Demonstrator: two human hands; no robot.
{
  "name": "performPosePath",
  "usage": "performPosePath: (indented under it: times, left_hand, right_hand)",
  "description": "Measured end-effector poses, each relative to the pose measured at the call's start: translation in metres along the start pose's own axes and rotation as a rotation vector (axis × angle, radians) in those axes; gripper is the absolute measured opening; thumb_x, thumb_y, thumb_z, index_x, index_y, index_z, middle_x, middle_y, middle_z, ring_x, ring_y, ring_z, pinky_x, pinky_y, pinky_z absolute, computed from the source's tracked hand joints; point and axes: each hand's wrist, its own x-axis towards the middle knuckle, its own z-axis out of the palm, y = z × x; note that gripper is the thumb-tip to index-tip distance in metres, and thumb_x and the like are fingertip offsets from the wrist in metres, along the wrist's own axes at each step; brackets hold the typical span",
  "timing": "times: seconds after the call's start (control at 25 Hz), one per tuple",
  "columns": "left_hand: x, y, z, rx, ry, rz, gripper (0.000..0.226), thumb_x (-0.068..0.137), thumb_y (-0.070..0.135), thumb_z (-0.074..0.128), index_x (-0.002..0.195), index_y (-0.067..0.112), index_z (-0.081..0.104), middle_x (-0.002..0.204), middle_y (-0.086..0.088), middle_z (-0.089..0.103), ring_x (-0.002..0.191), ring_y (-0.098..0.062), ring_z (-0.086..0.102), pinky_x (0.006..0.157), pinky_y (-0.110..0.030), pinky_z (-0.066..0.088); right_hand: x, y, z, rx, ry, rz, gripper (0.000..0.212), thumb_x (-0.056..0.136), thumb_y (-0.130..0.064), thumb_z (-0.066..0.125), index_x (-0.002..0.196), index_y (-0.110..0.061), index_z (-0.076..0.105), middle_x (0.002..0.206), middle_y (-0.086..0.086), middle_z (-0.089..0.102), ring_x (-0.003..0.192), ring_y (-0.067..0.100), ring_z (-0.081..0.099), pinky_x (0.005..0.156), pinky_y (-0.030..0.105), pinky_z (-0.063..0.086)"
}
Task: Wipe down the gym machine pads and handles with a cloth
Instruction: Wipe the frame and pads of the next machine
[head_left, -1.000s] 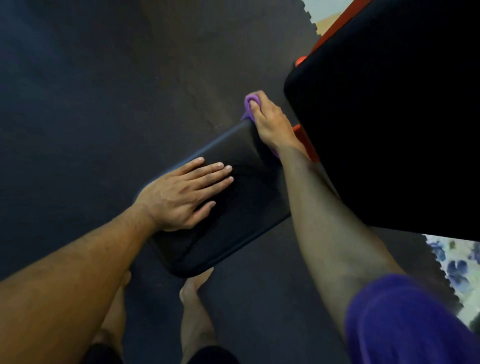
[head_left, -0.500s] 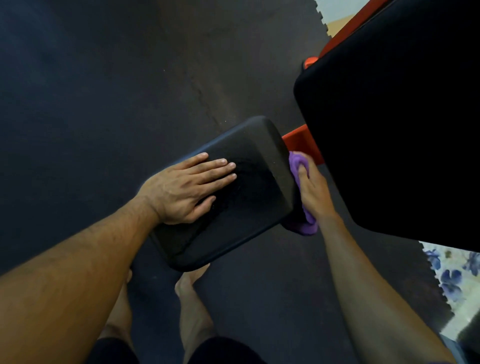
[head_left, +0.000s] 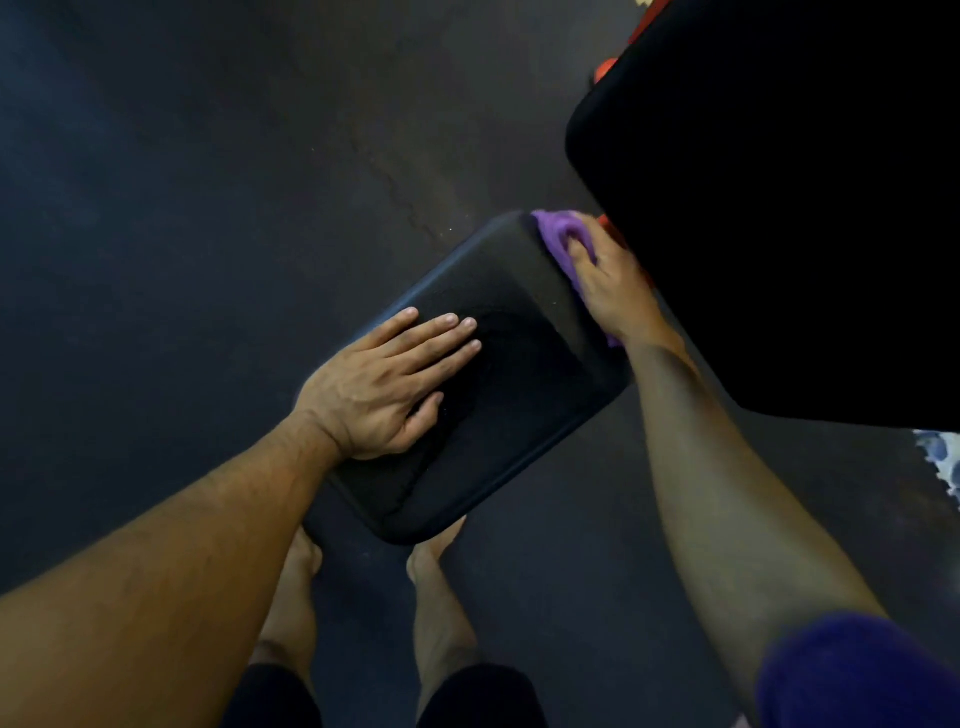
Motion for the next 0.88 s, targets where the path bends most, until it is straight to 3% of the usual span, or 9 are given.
performPosePath:
  times: [0.08, 0.16, 0.28, 0.44, 0.56, 0.72, 0.88]
  left_hand:
    - [-0.001, -0.001, 0.001, -0.001, -0.003, 0.001, 0.064, 0.103, 0.038, 0.032, 0.163, 0.018, 0.025, 0.17, -0.003, 0.02, 0.158, -0.019, 0.016, 0.129, -0.047, 0.014]
    - [-0.002, -0.001, 0.0, -0.005, -0.005, 0.005, 0.063, 0.104, 0.038, 0.032, 0.164, 0.018, 0.024, 0.171, -0.003, 0.019, 0.159, -0.018, 0.014, 0.13, -0.046, 0.012]
    - [0.001, -0.002, -0.004, -0.005, -0.049, 0.022, 0.063, 0.106, 0.039, 0.032, 0.164, 0.02, 0.022, 0.171, -0.002, 0.016, 0.159, -0.017, 0.01, 0.13, -0.046, 0.011]
    - [0.011, 0.004, -0.021, 0.051, -0.248, -0.006, 0.064, 0.108, 0.044, 0.021, 0.166, 0.02, 0.009, 0.173, 0.0, -0.002, 0.159, -0.016, -0.006, 0.13, -0.046, 0.004]
    - [0.024, 0.002, -0.054, 0.089, -0.543, 0.031, 0.067, 0.11, 0.045, 0.02, 0.164, 0.019, -0.009, 0.17, 0.001, -0.022, 0.156, -0.016, -0.021, 0.129, -0.045, -0.001]
    - [0.06, 0.009, -0.096, 0.249, -0.863, 0.151, 0.087, 0.105, 0.047, 0.045, 0.164, 0.016, -0.011, 0.17, -0.004, -0.024, 0.159, -0.022, -0.013, 0.129, -0.045, 0.01]
    - [0.083, 0.023, -0.111, 0.453, -0.93, 0.358, 0.091, 0.101, 0.052, 0.052, 0.164, 0.008, 0.003, 0.17, -0.02, -0.01, 0.157, -0.035, 0.007, 0.126, -0.049, 0.017]
  right_hand:
    - [-0.028, 0.042, -0.008, -0.09, 0.072, 0.123, 0.059, 0.101, -0.065, 0.031, 0.15, -0.033, 0.042, 0.142, 0.001, 0.055, 0.127, 0.02, 0.054, 0.108, 0.035, 0.041]
    - [-0.062, 0.068, -0.013, -0.142, 0.112, 0.19, 0.055, 0.1, -0.068, 0.031, 0.146, -0.04, 0.043, 0.139, -0.002, 0.058, 0.125, 0.021, 0.056, 0.109, 0.045, 0.043]
    - [-0.127, 0.062, -0.004, -0.035, 0.327, 0.272, 0.035, 0.106, -0.05, 0.037, 0.135, -0.038, 0.052, 0.125, -0.002, 0.065, 0.111, 0.02, 0.061, 0.093, 0.034, 0.047]
    - [-0.212, 0.023, 0.041, 0.23, 0.547, 0.39, 0.028, 0.108, -0.04, 0.036, 0.13, -0.034, 0.052, 0.109, -0.006, 0.064, 0.094, 0.012, 0.06, 0.073, 0.019, 0.042]
    - [-0.265, -0.013, 0.075, 0.378, 0.525, 0.431, 0.028, 0.109, -0.039, 0.035, 0.13, -0.035, 0.052, 0.11, -0.007, 0.063, 0.099, 0.014, 0.06, 0.079, 0.029, 0.04]
    - [-0.295, -0.041, 0.094, 0.505, 0.544, 0.487, 0.033, 0.109, -0.034, 0.036, 0.139, -0.03, 0.05, 0.119, 0.003, 0.065, 0.109, 0.028, 0.062, 0.084, 0.03, 0.039]
    - [-0.318, -0.057, 0.099, 0.64, 0.695, 0.519, 0.03, 0.108, -0.036, 0.038, 0.135, -0.035, 0.051, 0.118, -0.001, 0.067, 0.105, 0.02, 0.064, 0.085, 0.031, 0.044]
